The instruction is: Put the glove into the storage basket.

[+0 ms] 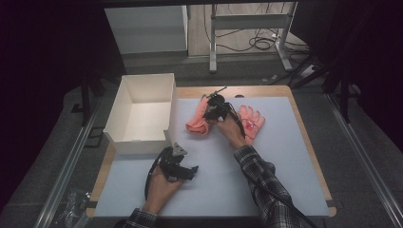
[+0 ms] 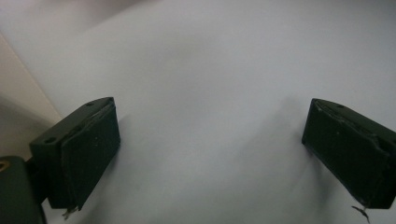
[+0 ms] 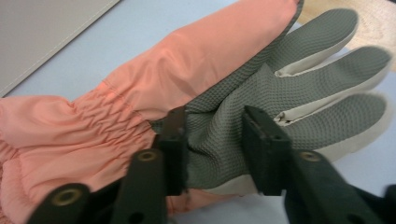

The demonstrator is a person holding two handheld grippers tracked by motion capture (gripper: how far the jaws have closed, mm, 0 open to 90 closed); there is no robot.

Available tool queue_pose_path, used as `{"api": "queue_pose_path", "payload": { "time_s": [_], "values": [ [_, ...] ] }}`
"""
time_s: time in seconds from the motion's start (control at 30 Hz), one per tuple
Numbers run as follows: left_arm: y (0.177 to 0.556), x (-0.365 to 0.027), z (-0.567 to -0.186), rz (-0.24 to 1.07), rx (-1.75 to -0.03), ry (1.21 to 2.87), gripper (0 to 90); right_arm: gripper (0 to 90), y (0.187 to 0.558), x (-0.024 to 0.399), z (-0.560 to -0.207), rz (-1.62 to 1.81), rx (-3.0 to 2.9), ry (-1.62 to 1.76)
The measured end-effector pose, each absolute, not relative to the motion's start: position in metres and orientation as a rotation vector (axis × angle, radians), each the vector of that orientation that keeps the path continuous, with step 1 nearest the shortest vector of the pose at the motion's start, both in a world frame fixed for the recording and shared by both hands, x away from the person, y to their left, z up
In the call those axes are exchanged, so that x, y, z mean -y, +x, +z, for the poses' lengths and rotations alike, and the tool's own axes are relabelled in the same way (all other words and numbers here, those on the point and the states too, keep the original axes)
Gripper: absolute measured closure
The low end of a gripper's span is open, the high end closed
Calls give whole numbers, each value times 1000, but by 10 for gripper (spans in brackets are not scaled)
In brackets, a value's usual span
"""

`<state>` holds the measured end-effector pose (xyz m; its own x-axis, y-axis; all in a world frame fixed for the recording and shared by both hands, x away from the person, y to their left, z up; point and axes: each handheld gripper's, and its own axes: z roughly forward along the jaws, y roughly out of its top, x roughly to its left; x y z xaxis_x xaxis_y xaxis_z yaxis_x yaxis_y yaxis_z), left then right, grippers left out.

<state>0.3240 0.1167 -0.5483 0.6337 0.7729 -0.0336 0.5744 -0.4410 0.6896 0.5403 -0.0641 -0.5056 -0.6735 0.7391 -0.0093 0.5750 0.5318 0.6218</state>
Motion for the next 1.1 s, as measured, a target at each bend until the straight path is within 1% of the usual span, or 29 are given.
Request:
{"api": "queue_pose_path", "payload": {
  "time_s": [0.17, 0.3, 0.57, 0.9, 1.1],
  "values": [
    [324, -117, -548, 376, -1047, 2174, 40, 878, 537, 62, -505, 827, -2486, 1069],
    [324, -117, -548, 377, -1046, 2173, 40, 884, 537, 64, -501, 816, -2485, 1061],
    [324, -117, -548, 378, -1045, 2174, 40, 885, 529, 72, -482, 907, -2508, 1026],
    [324, -117, -548, 377, -1046, 2174, 41, 885, 503, 93, -458, 1061, -2538, 964],
    [324, -117, -548, 378, -1045, 2174, 41, 885, 480, 110, -449, 1162, -2582, 914]
  ]
}}
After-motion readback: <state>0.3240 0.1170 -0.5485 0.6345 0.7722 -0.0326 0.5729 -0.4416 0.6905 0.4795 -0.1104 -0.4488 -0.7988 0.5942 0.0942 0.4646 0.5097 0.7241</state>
